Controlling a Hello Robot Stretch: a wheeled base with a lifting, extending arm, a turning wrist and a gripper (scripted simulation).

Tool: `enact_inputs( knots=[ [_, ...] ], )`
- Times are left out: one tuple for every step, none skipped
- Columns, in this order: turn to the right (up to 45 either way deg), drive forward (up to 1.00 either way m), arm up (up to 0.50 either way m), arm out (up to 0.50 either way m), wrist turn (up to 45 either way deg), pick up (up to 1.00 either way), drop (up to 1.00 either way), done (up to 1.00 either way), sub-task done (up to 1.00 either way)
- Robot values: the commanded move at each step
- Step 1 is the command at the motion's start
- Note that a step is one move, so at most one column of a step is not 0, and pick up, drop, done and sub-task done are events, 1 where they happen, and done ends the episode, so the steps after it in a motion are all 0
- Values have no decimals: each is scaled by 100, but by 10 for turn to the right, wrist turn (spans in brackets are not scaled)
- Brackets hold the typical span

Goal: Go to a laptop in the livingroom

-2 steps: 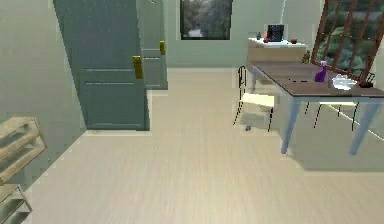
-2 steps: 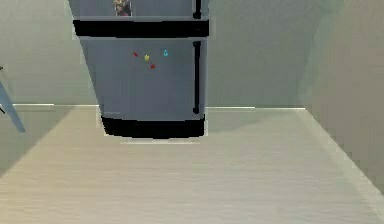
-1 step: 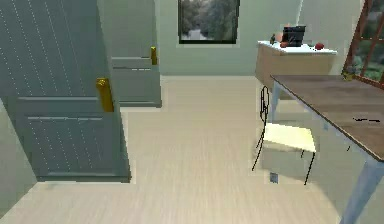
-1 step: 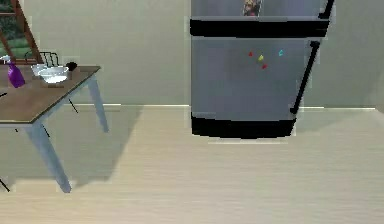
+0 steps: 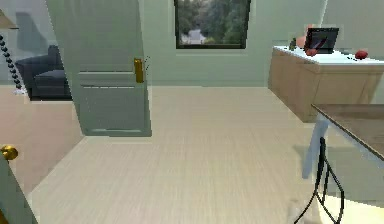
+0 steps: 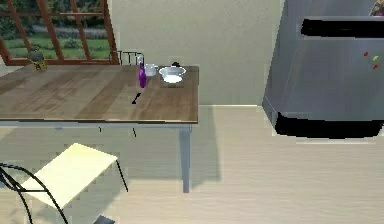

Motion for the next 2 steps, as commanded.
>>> enact_inputs(
  knots=[
    [-30,0,0,0,0,0,0,0,0],
    [0,90,0,0,0,0,0,0,0]
  ],
)
